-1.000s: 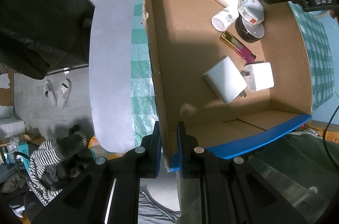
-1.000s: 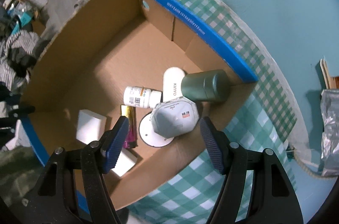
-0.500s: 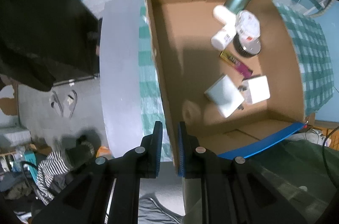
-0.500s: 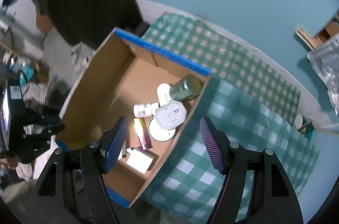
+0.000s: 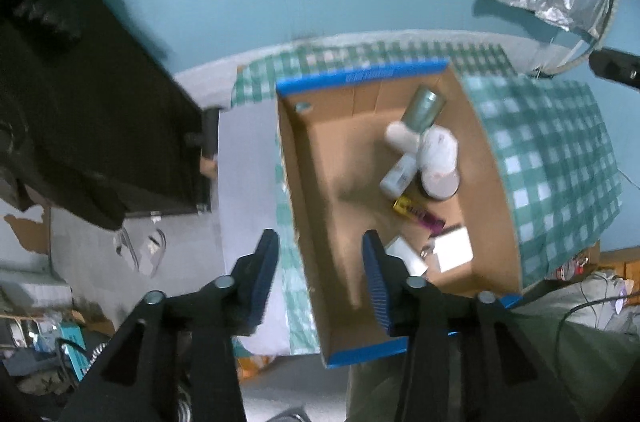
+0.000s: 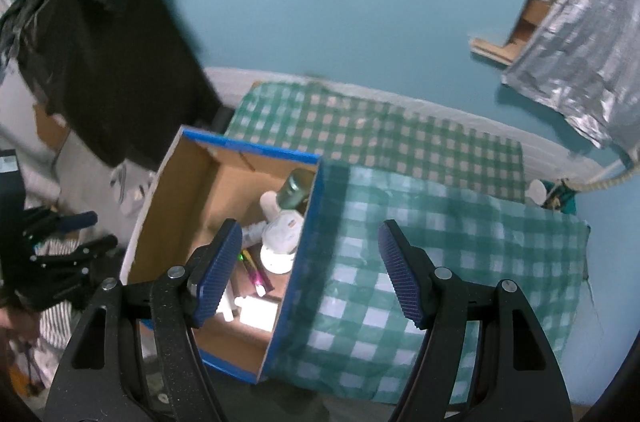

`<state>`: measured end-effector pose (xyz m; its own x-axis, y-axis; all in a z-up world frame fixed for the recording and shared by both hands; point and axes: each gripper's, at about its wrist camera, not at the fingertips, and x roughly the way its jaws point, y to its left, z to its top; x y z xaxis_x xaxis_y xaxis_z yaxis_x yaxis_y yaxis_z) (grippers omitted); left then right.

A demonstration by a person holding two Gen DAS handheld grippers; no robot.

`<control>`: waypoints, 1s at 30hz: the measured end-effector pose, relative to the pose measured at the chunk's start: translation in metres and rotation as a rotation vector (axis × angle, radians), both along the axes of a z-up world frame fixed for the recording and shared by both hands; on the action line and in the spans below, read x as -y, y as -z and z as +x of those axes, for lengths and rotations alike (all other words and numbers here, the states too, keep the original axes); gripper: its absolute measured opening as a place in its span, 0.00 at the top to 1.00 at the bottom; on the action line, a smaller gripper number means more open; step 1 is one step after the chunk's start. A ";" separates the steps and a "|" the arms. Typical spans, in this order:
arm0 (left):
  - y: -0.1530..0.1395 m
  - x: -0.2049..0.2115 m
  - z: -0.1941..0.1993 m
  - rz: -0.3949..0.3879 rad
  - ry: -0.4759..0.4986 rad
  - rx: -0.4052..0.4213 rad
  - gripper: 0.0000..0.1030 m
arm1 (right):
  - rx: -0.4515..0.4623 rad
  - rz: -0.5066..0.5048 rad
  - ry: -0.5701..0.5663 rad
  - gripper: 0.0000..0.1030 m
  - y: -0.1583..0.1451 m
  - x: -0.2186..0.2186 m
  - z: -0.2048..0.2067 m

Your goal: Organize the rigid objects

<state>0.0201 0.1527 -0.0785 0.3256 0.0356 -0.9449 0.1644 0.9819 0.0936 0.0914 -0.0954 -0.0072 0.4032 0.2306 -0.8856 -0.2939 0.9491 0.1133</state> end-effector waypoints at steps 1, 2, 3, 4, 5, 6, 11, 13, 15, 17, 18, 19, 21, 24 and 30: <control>-0.007 0.004 0.000 0.001 0.006 0.022 0.43 | 0.011 0.005 0.013 0.31 -0.004 0.003 -0.002; -0.014 0.009 0.000 0.004 0.010 0.047 0.39 | 0.028 0.012 0.025 0.31 -0.007 0.005 -0.005; -0.019 0.013 0.000 0.005 0.015 0.066 0.33 | 0.044 0.015 0.039 0.31 -0.011 0.007 -0.007; -0.025 0.016 0.000 0.005 0.020 0.085 0.27 | 0.062 0.018 0.053 0.31 -0.015 0.009 -0.009; -0.031 0.019 -0.001 0.002 0.026 0.107 0.25 | 0.077 0.022 0.066 0.31 -0.018 0.012 -0.012; -0.037 0.022 -0.003 -0.001 0.030 0.125 0.21 | 0.093 0.028 0.075 0.31 -0.021 0.013 -0.014; -0.058 0.033 -0.006 -0.008 0.037 0.192 0.13 | 0.140 0.020 0.103 0.31 -0.027 0.019 -0.019; -0.063 0.036 -0.008 -0.001 0.037 0.211 0.11 | 0.141 0.020 0.109 0.31 -0.027 0.020 -0.020; -0.068 0.037 -0.010 -0.004 0.030 0.232 0.10 | 0.146 0.022 0.111 0.31 -0.029 0.021 -0.021; -0.072 0.035 -0.011 -0.022 0.013 0.245 0.10 | 0.150 0.015 0.117 0.31 -0.029 0.023 -0.024; -0.073 0.035 -0.012 -0.031 0.008 0.248 0.08 | 0.153 0.015 0.119 0.31 -0.030 0.024 -0.024; -0.074 0.034 -0.012 -0.038 -0.003 0.251 0.07 | 0.153 0.015 0.123 0.31 -0.030 0.024 -0.025; -0.077 0.031 -0.013 -0.048 -0.023 0.260 0.07 | 0.153 0.014 0.130 0.31 -0.031 0.026 -0.027; -0.080 0.028 -0.016 -0.043 -0.044 0.277 0.06 | 0.157 0.012 0.132 0.31 -0.033 0.027 -0.028; -0.081 0.023 -0.020 -0.059 -0.063 0.281 0.06 | 0.166 0.007 0.135 0.31 -0.036 0.028 -0.031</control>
<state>-0.0002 0.1294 0.0024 0.5738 0.0114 -0.8189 0.0786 0.9945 0.0689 0.0605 -0.1237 0.0290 0.5713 0.1706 -0.8028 -0.1794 0.9805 0.0808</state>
